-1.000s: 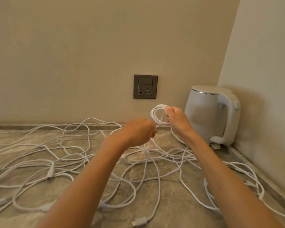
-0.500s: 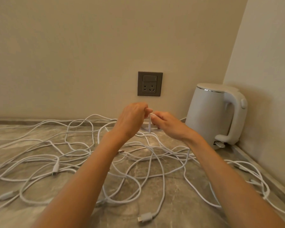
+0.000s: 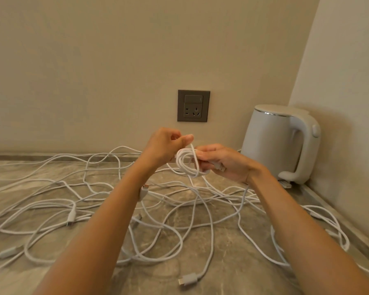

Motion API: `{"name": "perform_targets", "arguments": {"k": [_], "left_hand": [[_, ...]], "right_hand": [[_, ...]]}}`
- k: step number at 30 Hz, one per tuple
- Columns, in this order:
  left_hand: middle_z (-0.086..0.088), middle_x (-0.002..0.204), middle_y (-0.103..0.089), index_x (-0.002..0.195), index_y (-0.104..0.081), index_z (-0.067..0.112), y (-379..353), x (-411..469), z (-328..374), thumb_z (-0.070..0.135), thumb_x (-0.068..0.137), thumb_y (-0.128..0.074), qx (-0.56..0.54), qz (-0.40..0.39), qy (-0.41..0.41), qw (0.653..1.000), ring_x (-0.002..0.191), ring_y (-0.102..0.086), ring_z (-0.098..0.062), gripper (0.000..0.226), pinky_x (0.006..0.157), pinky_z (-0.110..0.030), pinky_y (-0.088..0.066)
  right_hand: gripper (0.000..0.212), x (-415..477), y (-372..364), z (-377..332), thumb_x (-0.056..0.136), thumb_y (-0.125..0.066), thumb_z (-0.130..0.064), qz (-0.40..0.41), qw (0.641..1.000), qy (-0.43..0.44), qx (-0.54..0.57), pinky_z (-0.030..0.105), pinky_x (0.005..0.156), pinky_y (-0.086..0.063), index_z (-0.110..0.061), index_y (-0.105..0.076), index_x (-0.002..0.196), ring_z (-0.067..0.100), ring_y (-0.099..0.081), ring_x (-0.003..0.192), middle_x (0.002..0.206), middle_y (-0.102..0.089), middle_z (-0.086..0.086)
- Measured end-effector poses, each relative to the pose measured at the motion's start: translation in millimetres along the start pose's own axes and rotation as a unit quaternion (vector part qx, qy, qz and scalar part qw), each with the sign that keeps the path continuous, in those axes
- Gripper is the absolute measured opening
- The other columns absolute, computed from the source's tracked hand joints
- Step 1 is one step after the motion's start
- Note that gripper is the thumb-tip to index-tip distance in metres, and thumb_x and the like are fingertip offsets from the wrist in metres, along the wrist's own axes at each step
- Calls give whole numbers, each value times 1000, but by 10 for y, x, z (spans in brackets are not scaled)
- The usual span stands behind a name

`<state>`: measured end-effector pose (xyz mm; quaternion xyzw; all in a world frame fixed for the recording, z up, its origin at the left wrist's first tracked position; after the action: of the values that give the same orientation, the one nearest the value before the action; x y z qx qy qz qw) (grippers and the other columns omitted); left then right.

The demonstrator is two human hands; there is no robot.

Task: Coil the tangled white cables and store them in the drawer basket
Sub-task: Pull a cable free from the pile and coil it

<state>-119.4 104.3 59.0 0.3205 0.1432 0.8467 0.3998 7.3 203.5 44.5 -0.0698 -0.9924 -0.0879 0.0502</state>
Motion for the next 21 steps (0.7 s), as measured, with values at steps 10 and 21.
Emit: {"name": "perform_targets", "arguments": {"k": [10, 21], "left_hand": [[3, 41, -38, 59, -42, 12, -282, -61, -6, 20, 100, -33, -48, -98, 70, 992, 30, -29, -7, 43, 36, -16, -27], [-16, 96, -62, 88, -60, 3, -426, -103, 44, 14, 97, -39, 224, -199, -52, 953, 90, -54, -29, 26, 73, -29, -36]], "right_hand": [[28, 42, 71, -19, 97, -37, -6, 161, 976, 82, 120, 10, 52, -39, 2, -61, 86, 2, -40, 44, 57, -56, -3], [41, 51, 243, 43, 98, -43, -17, 437, 896, 0, -77, 23, 56, -28, -13, -45, 57, 9, -32, 50, 46, -39, -4]]}}
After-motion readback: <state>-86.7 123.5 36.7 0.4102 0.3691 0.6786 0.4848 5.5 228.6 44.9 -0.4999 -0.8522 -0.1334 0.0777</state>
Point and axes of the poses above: each hand's wrist, its own x-axis towards the middle knuckle, its own y-axis out of the back of the hand, z = x × y, the point moved 1 cm from there along x, towards the middle knuckle
